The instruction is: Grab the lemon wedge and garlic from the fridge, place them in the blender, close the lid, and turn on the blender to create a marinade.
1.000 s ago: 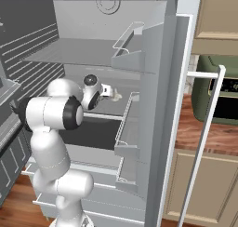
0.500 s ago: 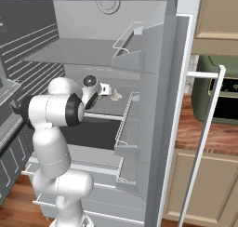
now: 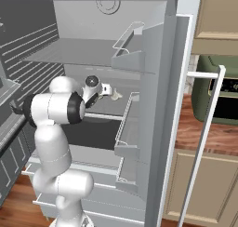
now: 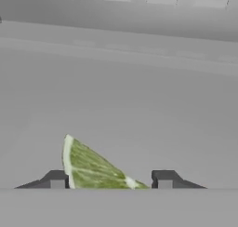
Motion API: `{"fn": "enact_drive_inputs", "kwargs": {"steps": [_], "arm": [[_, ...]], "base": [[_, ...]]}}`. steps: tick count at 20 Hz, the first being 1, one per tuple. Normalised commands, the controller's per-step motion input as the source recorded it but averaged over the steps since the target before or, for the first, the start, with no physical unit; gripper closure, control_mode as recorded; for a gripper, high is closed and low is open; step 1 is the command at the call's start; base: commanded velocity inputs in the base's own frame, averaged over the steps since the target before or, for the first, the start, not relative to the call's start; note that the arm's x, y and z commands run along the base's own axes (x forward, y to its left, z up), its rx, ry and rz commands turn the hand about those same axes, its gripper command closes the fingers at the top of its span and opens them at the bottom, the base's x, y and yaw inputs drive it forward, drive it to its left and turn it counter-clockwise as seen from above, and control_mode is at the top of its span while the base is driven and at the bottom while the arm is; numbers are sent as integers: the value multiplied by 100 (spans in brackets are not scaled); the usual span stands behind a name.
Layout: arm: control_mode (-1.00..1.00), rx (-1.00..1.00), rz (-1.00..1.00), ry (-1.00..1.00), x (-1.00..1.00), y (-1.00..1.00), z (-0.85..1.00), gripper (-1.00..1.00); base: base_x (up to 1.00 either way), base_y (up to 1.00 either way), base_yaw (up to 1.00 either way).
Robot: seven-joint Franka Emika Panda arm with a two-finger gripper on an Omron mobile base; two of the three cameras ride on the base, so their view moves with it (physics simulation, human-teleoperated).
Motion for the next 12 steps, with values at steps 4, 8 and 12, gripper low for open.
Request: {"fn": "enact_drive_inputs", "kwargs": {"steps": [4,8,12], "arm": [[-100,0,0,1,1,0,-4,100],[-100,0,2,1,-3,0,0,100],[-100,0,3,6,-30,2,0,100]], "base": [[0,0,0],[0,0,0],[0,0,0]]}}
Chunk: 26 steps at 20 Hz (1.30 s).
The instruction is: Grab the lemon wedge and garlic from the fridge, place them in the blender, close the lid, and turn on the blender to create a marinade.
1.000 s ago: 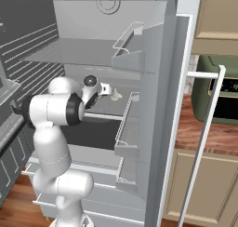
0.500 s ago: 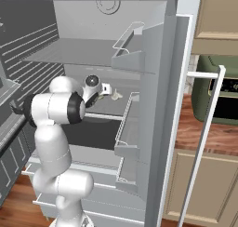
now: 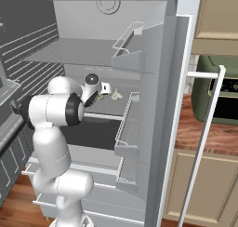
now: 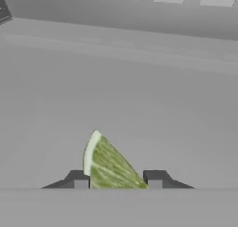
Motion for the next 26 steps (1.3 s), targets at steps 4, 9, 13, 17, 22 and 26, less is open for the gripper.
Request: {"fn": "enact_drive_inputs", "kwargs": {"steps": [4,9,13,17,22,26], "arm": [[-100,0,0,5,-53,19,1,100],[-100,-4,0,5,-66,33,17,100],[-100,-7,0,0,-80,41,35,100],[-100,-7,0,0,-82,34,60,100],[-100,-6,0,0,-80,16,79,100],[-100,-3,0,-4,-89,0,65,100]], "base": [[0,0,0],[0,0,0],[0,0,0],[0,0,0],[0,0,0],[0,0,0]]}}
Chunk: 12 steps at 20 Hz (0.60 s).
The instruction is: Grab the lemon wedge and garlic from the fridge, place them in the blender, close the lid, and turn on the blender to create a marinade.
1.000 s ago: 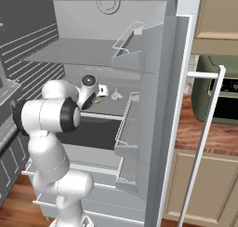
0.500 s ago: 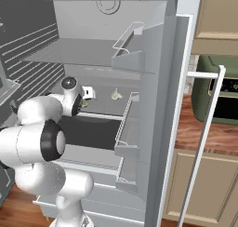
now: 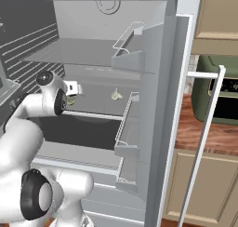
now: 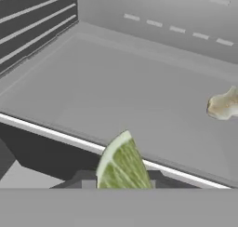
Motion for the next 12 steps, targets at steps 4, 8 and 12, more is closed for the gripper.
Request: {"fn": "enact_drive_inputs", "kwargs": {"steps": [4,8,12], "arm": [[-100,0,2,-9,-97,0,39,100],[-100,0,3,-9,-87,-6,12,100],[-100,0,4,-14,-82,-11,3,100]], "base": [[0,0,0],[0,0,0],[0,0,0]]}}
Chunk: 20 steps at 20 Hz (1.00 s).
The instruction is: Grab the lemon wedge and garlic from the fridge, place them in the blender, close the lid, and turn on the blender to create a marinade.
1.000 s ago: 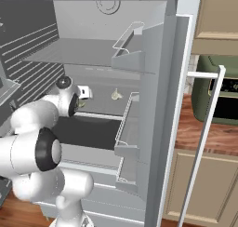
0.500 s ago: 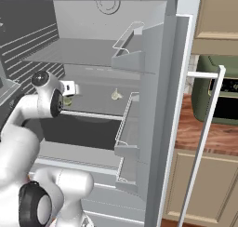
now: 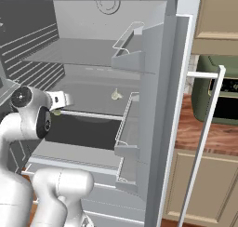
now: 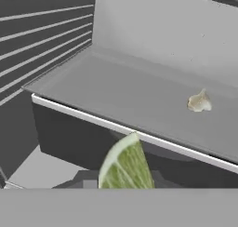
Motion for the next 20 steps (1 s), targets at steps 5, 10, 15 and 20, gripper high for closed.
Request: {"fn": "enact_drive_inputs", "kwargs": {"steps": [5,10,15,20], "arm": [[-100,0,1,-6,-83,-19,42,100],[-100,0,0,0,-64,-16,71,100],[-100,0,0,1,-30,-3,49,100],[-100,0,0,5,0,-28,4,100]], "base": [[0,0,0],[0,0,0],[0,0,0],[0,0,0]]}}
